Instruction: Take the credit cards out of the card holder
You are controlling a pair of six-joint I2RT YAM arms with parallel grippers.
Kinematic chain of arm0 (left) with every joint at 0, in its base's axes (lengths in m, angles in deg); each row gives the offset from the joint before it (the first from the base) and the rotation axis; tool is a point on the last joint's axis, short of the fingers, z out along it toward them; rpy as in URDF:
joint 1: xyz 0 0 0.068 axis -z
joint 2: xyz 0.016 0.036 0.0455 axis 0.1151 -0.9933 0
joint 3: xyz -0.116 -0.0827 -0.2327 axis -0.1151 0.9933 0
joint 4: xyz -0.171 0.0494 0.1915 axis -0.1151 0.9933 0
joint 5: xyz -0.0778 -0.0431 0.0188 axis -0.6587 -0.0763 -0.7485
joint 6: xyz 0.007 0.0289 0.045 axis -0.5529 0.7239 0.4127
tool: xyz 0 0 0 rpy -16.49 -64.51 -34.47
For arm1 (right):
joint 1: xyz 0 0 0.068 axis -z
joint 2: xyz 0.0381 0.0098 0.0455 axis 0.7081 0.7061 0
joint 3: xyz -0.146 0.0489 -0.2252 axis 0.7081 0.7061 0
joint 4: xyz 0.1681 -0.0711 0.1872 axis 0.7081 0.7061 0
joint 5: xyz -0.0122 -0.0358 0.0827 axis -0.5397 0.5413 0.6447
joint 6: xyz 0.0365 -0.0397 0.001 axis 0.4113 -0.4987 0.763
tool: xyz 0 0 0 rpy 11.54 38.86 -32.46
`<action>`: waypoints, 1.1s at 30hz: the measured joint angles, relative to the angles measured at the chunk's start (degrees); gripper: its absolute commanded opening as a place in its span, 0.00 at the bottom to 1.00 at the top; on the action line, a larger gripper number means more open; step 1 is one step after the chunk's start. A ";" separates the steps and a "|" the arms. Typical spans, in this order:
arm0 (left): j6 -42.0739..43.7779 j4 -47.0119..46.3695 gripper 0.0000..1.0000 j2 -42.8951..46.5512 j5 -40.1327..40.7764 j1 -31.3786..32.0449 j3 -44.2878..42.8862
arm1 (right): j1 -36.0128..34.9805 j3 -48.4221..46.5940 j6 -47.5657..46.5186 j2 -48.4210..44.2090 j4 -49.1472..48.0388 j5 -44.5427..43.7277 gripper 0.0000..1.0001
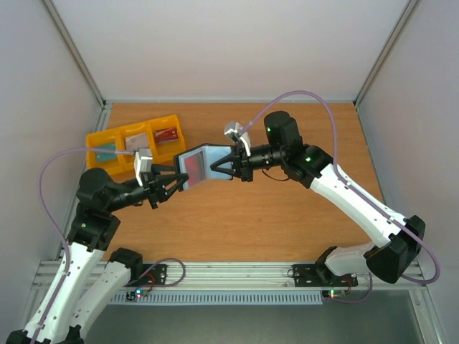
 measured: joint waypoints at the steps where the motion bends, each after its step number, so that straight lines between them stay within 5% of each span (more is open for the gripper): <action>1: -0.37 -0.35 0.27 0.28 -0.68 0.00 0.13 | 0.02 -0.11 -0.35 0.00 0.50 0.15 0.01; 6: -1.84 -1.90 0.10 0.76 -4.42 0.00 0.22 | 0.02 -0.94 -2.14 0.11 2.36 1.25 0.01; 14: -4.72 -5.31 0.00 0.76 -7.52 -0.17 0.50 | 0.74 -2.47 -5.49 0.48 4.31 5.86 0.01; 17: -5.92 -7.15 0.26 0.76 -8.37 -0.17 0.55 | 1.25 -3.91 -6.27 1.57 4.81 7.85 0.01; 18: -6.34 -8.00 0.28 0.76 -8.70 -0.17 0.61 | 1.36 -4.57 -6.32 2.27 4.61 8.46 0.01; 26: -8.59 -10.99 0.03 1.09 -11.28 -0.07 0.79 | 1.20 -5.88 -5.57 7.48 2.43 10.84 0.01; 33: -5.68 -7.23 0.31 2.27 -5.46 -0.04 0.94 | 1.20 -5.99 -4.07 7.54 0.48 11.39 0.01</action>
